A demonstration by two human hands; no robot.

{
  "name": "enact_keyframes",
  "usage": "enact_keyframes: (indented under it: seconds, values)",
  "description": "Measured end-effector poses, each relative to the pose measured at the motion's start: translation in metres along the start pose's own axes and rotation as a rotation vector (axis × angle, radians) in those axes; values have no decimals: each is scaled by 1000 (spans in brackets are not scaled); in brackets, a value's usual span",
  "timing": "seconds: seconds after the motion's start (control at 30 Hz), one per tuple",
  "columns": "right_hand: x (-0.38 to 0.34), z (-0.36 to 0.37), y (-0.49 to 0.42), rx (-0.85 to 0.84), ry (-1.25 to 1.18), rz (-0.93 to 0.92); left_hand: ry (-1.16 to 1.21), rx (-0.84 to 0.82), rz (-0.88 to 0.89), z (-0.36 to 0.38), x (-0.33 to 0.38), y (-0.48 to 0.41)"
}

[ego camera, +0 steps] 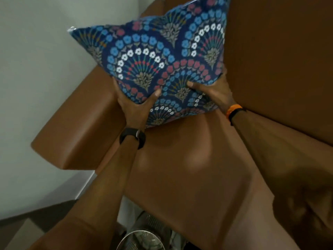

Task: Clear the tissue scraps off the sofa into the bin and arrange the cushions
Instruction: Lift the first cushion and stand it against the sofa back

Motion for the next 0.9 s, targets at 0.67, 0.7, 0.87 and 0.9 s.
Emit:
enact_keyframes:
  seconds: [0.67,0.7,0.87,0.9]
  values:
    - [88,-121,141,319,-95,37,-275,-428,-37,146,-23,13]
    - [89,-121,141,345,-97,41,-311,-408,-56,146,-25,16]
    - [86,-118,189,395,78,159,-504,-331,-157,128,-50,83]
    - [85,-116,209,368,246,196,-608,-345,-165,125,-60,105]
Point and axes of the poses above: each hand's wrist, its own y-axis away from the middle knuckle, its own z-axis out of the palm, x = y × z, the point moved 4 cm from there along -y, towards the middle knuckle, and after that the axes turned 14 degrees about -z, right-handed, at the moved point
